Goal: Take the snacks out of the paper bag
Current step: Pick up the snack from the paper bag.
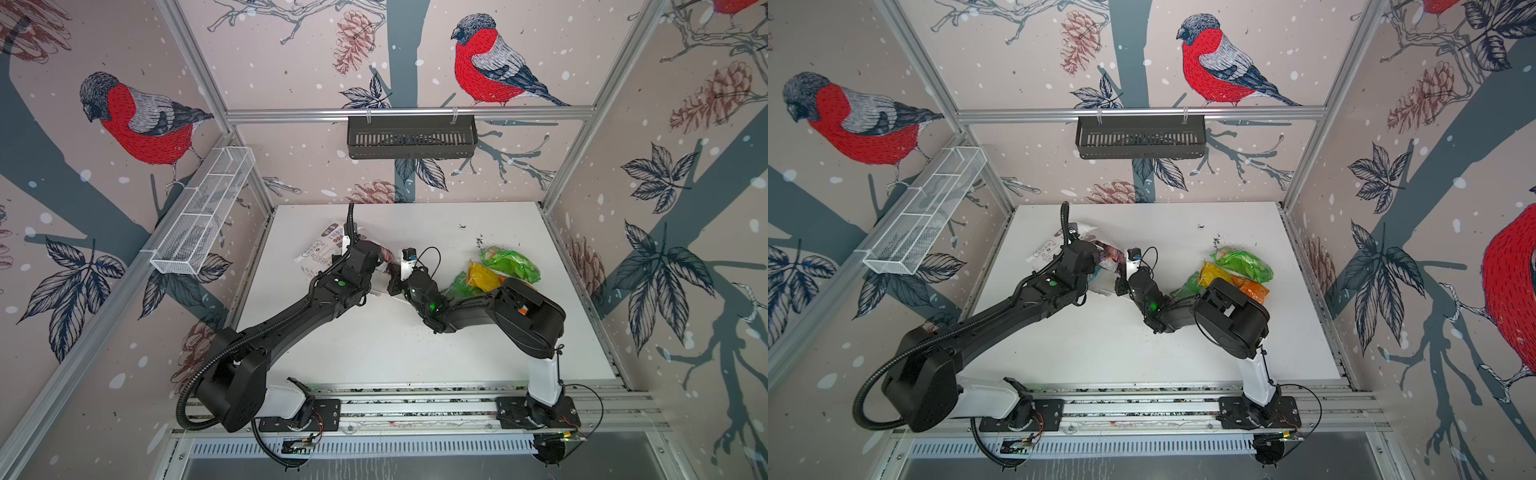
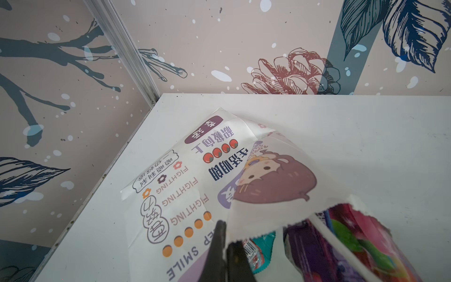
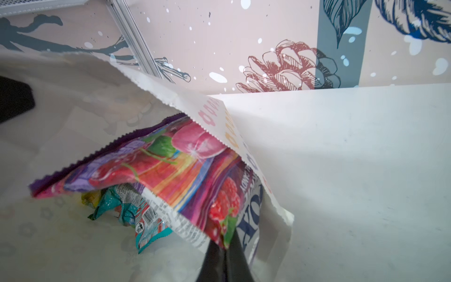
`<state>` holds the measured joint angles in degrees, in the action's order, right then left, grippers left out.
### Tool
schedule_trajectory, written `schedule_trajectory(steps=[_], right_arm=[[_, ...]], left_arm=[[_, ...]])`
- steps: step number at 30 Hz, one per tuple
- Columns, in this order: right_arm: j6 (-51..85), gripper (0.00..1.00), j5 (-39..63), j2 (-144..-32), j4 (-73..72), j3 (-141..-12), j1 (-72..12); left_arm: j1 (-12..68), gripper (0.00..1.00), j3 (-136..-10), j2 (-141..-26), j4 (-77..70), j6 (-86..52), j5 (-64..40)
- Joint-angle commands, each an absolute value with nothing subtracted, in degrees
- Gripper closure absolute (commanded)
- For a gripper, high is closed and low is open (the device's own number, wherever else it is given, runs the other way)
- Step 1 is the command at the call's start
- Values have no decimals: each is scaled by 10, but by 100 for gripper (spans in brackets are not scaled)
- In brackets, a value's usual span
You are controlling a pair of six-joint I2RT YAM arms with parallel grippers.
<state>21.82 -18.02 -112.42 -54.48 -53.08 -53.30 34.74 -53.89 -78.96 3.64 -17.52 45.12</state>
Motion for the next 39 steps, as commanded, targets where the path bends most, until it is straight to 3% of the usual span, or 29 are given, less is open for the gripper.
schedule_trajectory(steps=[1,15,39], right_arm=[[198,100,-212,-1097,-579,-522,-538],[202,100,-257,-958,-572,-443,-545],[216,100,-290,-844,-526,-389,-541]], left_arm=[[347,100,-538,-788,35,-178,468],[347,100,-533,-774,19,-179,449],[347,100,-526,-764,16,-170,461]])
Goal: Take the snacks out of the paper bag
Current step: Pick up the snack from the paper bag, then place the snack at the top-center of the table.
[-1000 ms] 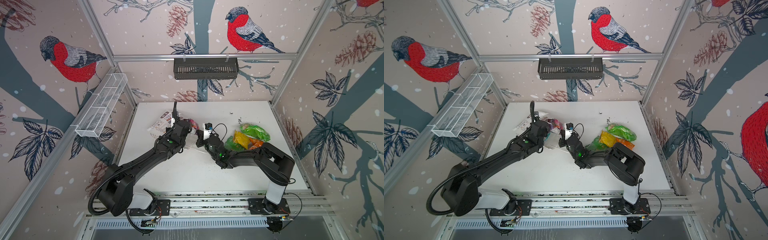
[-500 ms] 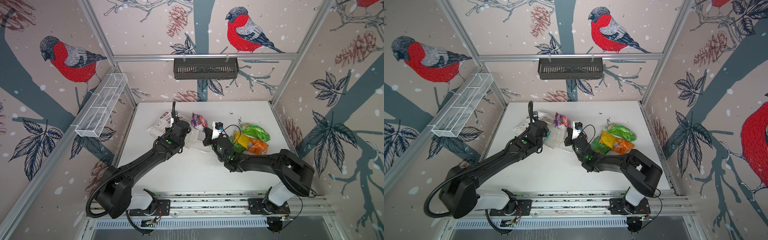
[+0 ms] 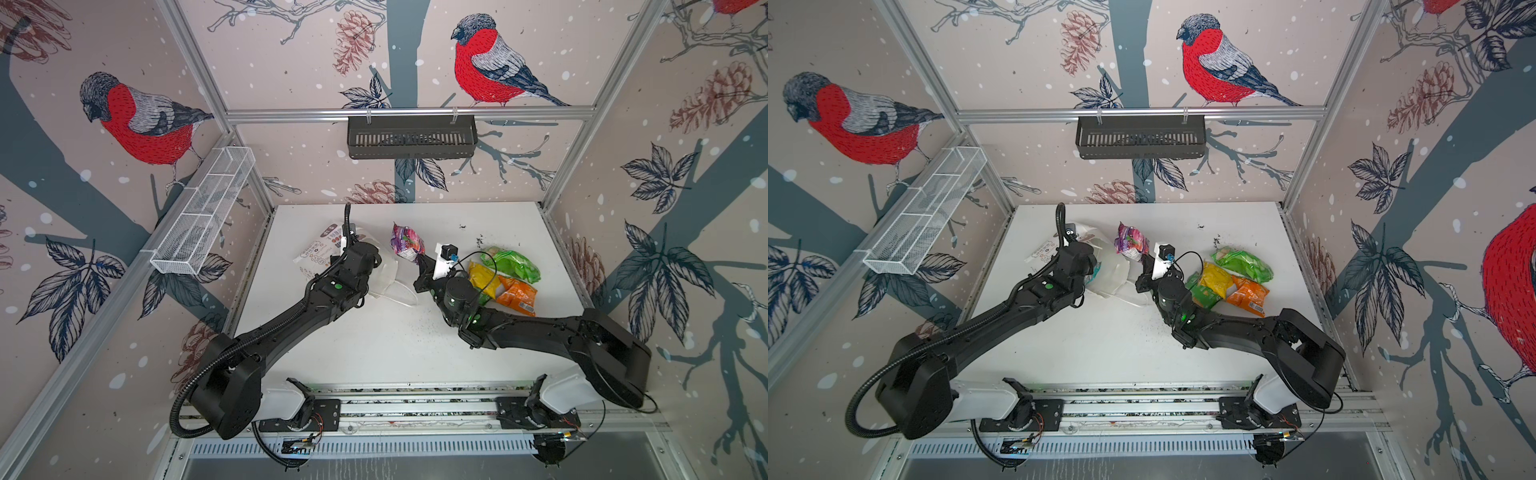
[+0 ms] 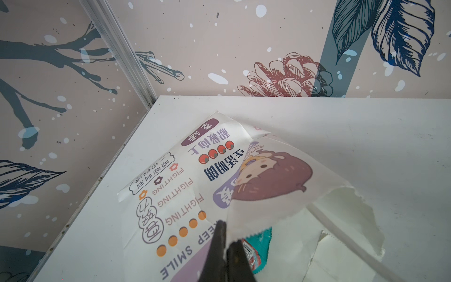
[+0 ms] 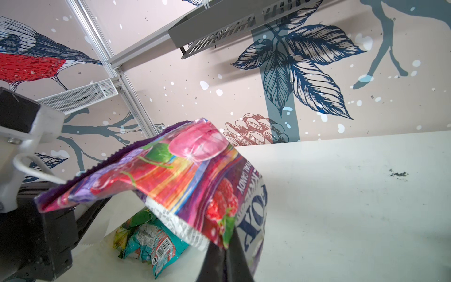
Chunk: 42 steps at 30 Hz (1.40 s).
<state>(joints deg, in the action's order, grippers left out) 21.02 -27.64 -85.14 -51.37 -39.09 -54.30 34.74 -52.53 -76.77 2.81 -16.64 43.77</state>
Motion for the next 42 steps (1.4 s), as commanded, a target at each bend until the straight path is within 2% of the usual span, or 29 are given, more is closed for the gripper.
schedule_trajectory(steps=[1,12,16,22,30,31,32,35,40,42], right_arm=[[218,100,-292,-842,-524,-389,-540],[261,100,-300,-861,-472,-380,-490],[296,100,-318,-876,-394,-397,-462],[357,100,-334,-942,-185,-495,-422],[372,100,-292,-1005,-120,-553,-400],[374,93,-288,-1009,-116,-556,-398],[375,80,-283,-1012,-116,-557,-397],[378,67,-266,-1008,-126,-546,-393],[380,28,-266,-984,-142,-523,-392],[380,20,-265,-971,-155,-508,-392]], left_arm=[[347,100,-525,-763,18,-170,460],[351,100,-500,-712,41,-185,468],[352,100,-481,-696,39,-187,470],[369,100,-437,-659,-1,-160,475],[368,100,-418,-675,-84,-103,508],[365,100,-419,-685,-99,-94,511],[363,100,-421,-692,-112,-89,513],[357,100,-428,-717,-147,-70,507],[351,100,-433,-753,-207,-38,495],[343,100,-436,-767,-227,-29,474]])
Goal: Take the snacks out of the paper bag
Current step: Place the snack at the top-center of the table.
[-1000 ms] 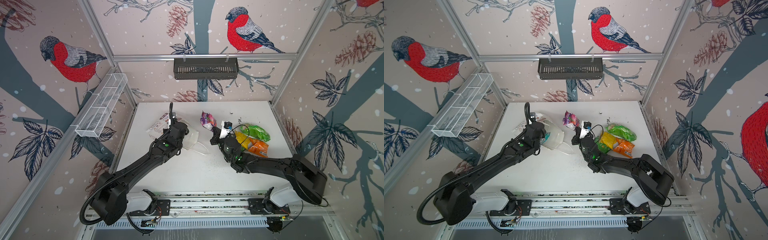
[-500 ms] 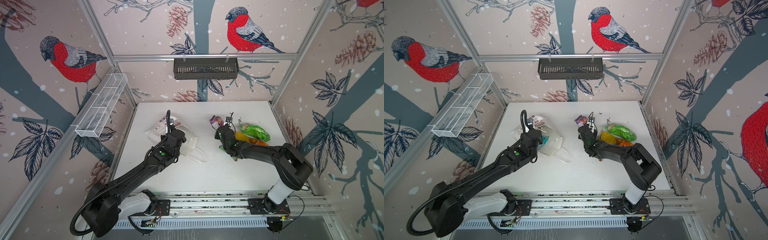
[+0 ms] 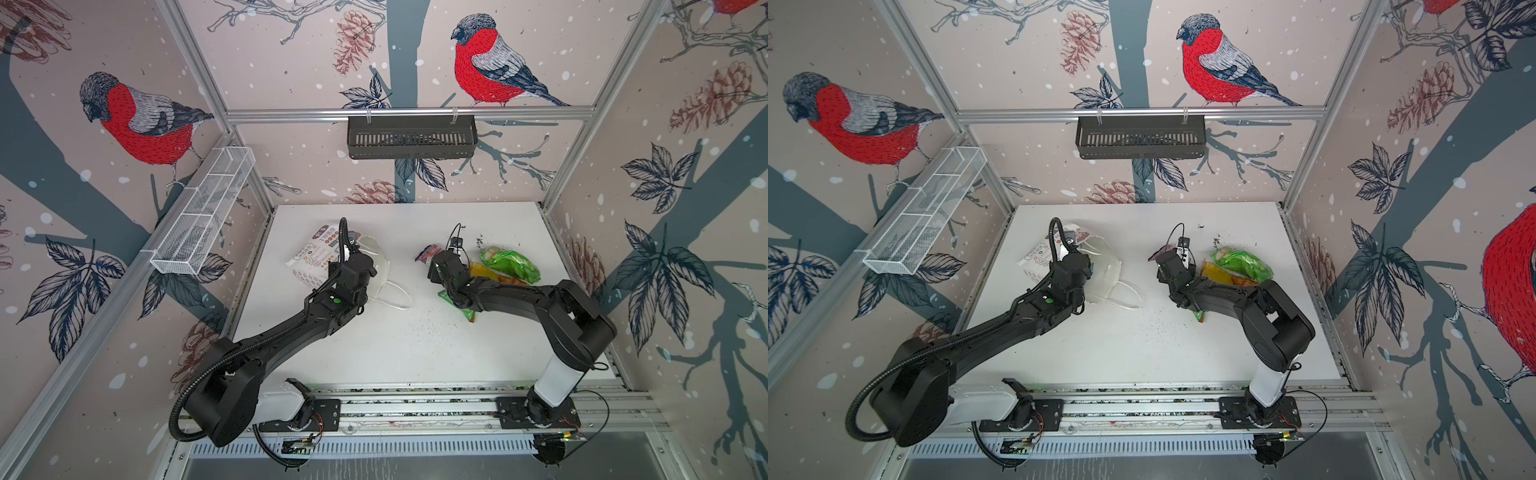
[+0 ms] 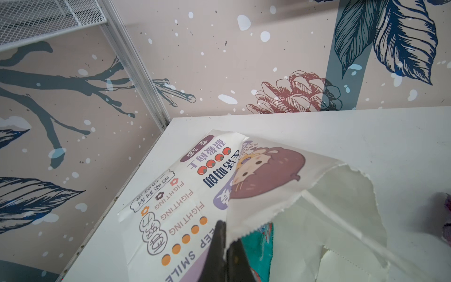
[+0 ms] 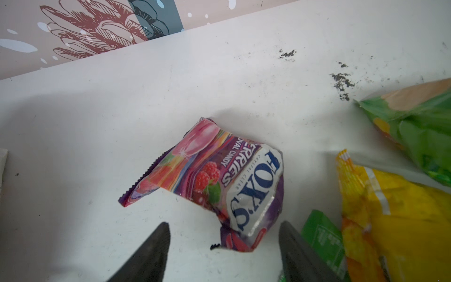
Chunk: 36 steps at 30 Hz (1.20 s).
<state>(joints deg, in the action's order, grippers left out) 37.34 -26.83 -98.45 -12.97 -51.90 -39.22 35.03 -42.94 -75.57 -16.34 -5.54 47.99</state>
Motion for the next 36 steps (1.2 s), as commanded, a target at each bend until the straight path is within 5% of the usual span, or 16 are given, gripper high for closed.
schedule_trajectory(steps=[1,20,36], right_arm=[[381,18,-266,-964,-158,-502,-391],[392,14,-318,-850,-148,-438,-387],[290,8,-169,-808,-427,-304,-421]], left_arm=[[337,100,-445,-777,-227,-30,461],[344,100,-654,-1044,-284,69,309],[370,100,-428,-843,-404,75,321]])
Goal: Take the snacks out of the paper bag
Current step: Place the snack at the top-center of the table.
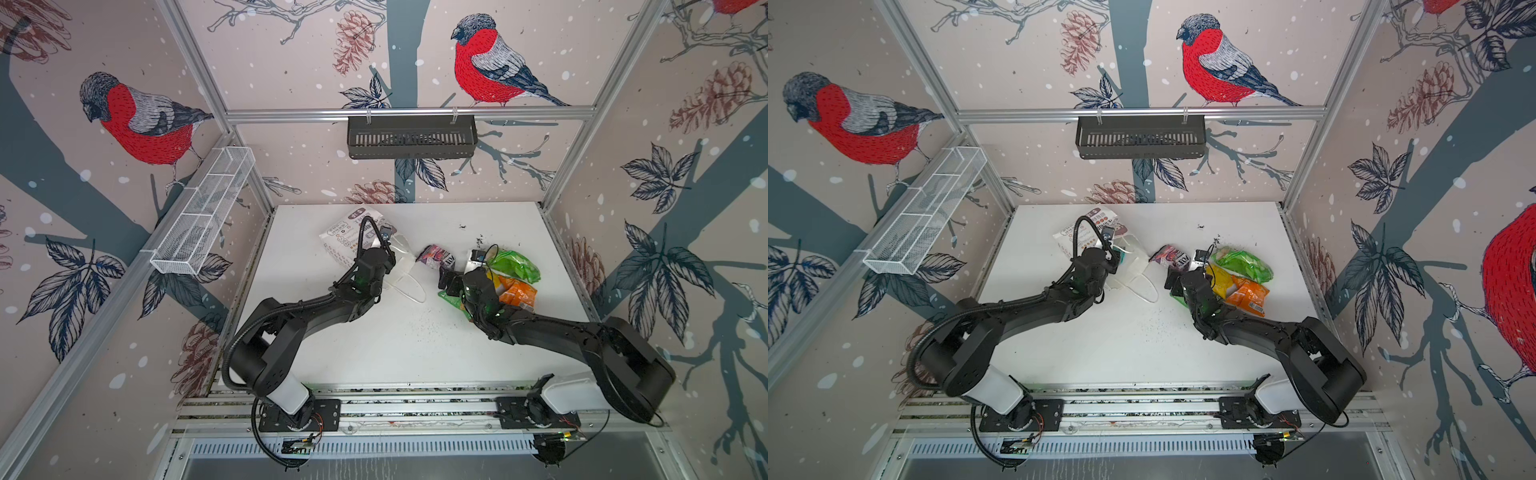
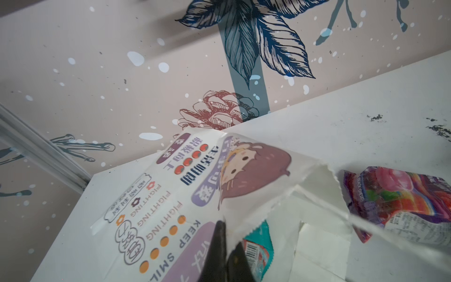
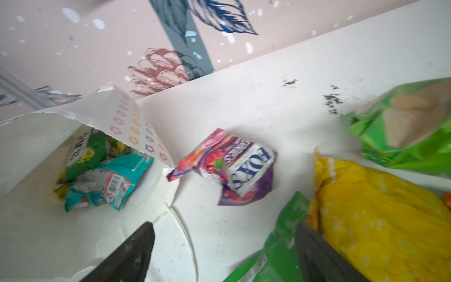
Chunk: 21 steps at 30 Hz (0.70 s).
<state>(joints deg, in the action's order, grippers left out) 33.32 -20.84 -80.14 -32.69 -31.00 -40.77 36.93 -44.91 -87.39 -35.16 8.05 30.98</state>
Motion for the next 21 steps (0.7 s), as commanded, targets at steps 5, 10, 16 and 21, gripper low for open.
schedule_trajectory(steps=[5,10,16,21], right_arm=[[237,6,-143,-860,-518,-303,-479],[225,7,-94,-923,-608,-302,-520],[194,8,-35,-956,-666,-293,-547],[191,8,-11,-988,-716,-282,-553]], left_arm=[[370,100,-376,-789,-393,65,330],[370,100,-342,-766,-395,49,341],[370,100,-343,-775,-383,42,342],[370,100,-365,-796,-353,22,328]])
